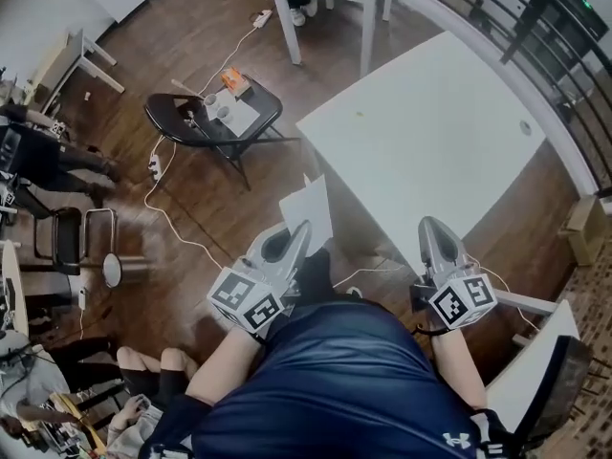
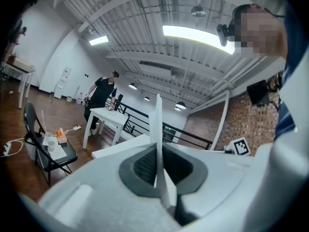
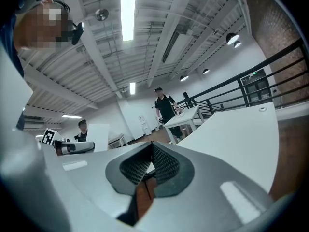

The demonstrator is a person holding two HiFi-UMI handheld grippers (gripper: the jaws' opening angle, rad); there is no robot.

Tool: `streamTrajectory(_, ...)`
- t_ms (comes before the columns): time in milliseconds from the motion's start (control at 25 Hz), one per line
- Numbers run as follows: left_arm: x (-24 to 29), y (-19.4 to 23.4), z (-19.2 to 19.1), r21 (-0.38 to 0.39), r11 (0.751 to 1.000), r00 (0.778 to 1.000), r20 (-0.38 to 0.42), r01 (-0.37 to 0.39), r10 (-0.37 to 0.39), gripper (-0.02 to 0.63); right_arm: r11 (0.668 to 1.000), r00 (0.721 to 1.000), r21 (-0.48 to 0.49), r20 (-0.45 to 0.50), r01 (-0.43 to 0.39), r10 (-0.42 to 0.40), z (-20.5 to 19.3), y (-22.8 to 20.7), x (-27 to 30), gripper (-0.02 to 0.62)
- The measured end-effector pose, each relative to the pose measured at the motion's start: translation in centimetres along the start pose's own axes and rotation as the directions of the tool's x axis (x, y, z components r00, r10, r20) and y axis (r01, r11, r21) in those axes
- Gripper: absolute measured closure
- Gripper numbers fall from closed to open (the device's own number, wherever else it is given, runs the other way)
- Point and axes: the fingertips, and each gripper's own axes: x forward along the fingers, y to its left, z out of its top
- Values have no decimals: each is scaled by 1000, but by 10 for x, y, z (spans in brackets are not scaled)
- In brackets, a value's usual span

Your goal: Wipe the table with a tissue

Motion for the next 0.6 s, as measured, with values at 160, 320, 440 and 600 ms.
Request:
streamTrajectory(160,39,53,10,-17,1000,1000,-21,22,-22,600,997,997,-7,-9,72,-72,9,-14,43,584)
streamTrajectory(320,78,120,26,-35,999,998,-67,11,-13,600,989,989,-5,-12,150,-150,22,-28,97,584)
streamTrajectory(440,100,162,35,-39,999,992,-127,11,-15,600,976,976,-2,-27,217,-217,29,-33,126,584)
streamTrajectory(600,130,207,40,-19,999,982,-180,44,-46,600,960,960,-8,-37,278,-279,35,-44,162,584)
